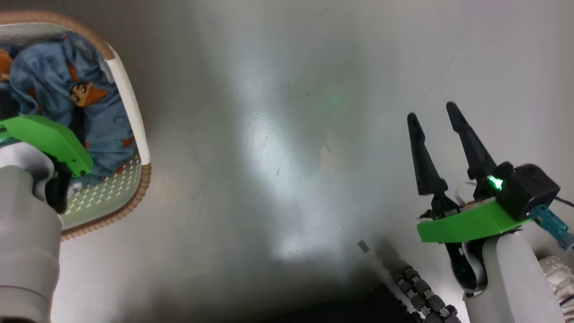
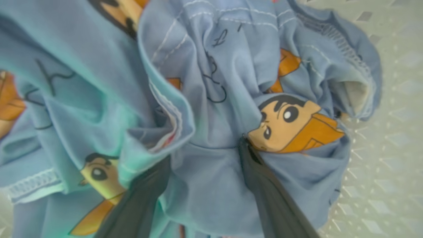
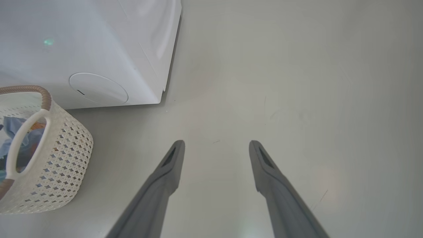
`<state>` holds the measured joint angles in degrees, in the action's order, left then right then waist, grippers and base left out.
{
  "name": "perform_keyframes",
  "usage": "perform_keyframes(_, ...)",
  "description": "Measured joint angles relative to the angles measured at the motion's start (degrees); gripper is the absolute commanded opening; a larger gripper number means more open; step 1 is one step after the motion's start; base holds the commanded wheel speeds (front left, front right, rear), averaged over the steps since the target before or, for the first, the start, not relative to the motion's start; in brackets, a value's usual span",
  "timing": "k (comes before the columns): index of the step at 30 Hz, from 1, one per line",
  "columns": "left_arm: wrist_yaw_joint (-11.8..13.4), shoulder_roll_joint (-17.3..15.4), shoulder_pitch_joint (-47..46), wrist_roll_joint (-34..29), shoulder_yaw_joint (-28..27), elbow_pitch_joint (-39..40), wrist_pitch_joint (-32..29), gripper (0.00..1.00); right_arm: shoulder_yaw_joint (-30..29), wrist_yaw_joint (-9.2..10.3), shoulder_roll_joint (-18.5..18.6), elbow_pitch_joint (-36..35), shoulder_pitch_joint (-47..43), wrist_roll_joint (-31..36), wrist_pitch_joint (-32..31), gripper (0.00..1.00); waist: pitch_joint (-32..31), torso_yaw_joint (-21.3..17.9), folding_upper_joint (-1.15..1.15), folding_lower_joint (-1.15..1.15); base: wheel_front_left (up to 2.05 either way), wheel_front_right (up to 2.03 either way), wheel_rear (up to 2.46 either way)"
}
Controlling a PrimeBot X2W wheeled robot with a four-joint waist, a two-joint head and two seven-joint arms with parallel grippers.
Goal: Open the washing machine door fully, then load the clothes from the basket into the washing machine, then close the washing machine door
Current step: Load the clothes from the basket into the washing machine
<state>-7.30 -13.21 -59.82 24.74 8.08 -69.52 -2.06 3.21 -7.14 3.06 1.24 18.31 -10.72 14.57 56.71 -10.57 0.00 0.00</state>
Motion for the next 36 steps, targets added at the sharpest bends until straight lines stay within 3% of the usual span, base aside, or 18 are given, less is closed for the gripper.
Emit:
perform_keyframes(2, 0.08, 0.08, -0.32, 0.0, 0.11, -1.1, -0.37, 1.0, 0.02, 0.0, -0.01, 0.01, 0.94, -0.1, 0.0, 1.0, 0.03, -0.37, 0.0, 0.0, 0.0, 0.0, 0.0)
perform_keyframes(3, 0.16, 0.26, -0.32, 0.0, 0.14, -1.38, -0.36, 0.83, 0.01, 0.0, -0.01, 0.12, 0.95, -0.16, 0.0, 1.0, -0.1, -0.41, 0.0, 0.0, 0.0, 0.0, 0.0)
perform_keyframes(5, 0.75, 0.58, -0.27, 0.12, 0.12, -1.93, -0.3, 0.36, -0.01, 0.0, -0.04, 0.22, 0.95, -0.55, 0.0, 1.0, -0.59, -0.41, 0.0, 0.0, 0.0, 0.0, 0.0)
perform_keyframes(6, 0.75, 0.66, -0.21, 0.14, 0.21, -2.13, -0.08, 0.07, -0.01, 0.0, -0.04, 0.25, 0.95, -0.54, 0.0, 1.0, -0.9, -0.41, 0.0, 0.0, 0.0, 0.0, 0.0)
perform_keyframes(7, 0.75, 0.71, -0.03, 0.14, 0.37, -2.27, 0.52, 0.0, -0.01, 0.0, -0.04, 0.32, 0.95, -0.54, 0.0, 1.0, -1.24, -0.39, 0.0, 0.0, 0.0, 0.0, 0.0)
perform_keyframes(19, 0.47, 2.6, 6.1, 0.16, 2.14, -2.54, 12.12, 0.0, -0.1, 0.0, -0.07, 0.41, 0.99, -0.57, 0.0, 1.0, -7.29, 0.51, 0.0, 0.0, 0.0, 0.0, 0.0)
perform_keyframes(26, 0.02, 4.13, 10.57, 1.62, 2.45, -1.91, 15.62, 0.0, 0.01, 0.0, -0.07, 1.3, 0.94, -0.57, 0.0, 1.0, -12.23, 1.06, 0.0, 0.0, 0.0, 0.0, 0.0)
perform_keyframes(31, 0.0, 4.35, 13.88, 2.26, 2.33, 2.07, 16.34, 0.0, 0.02, 0.0, -0.07, 1.64, 0.72, -0.55, 0.0, 1.0, -16.07, 1.47, 0.0, 0.0, 0.0, 0.0, 0.0)
perform_keyframes(36, 0.0, 4.34, 19.15, 2.03, 0.64, 11.65, 16.35, 0.0, -0.04, 0.0, -0.01, 2.2, -0.22, -0.54, 0.0, 1.0, -20.14, 2.01, 0.0, 0.0, 0.0, 0.0, 0.0)
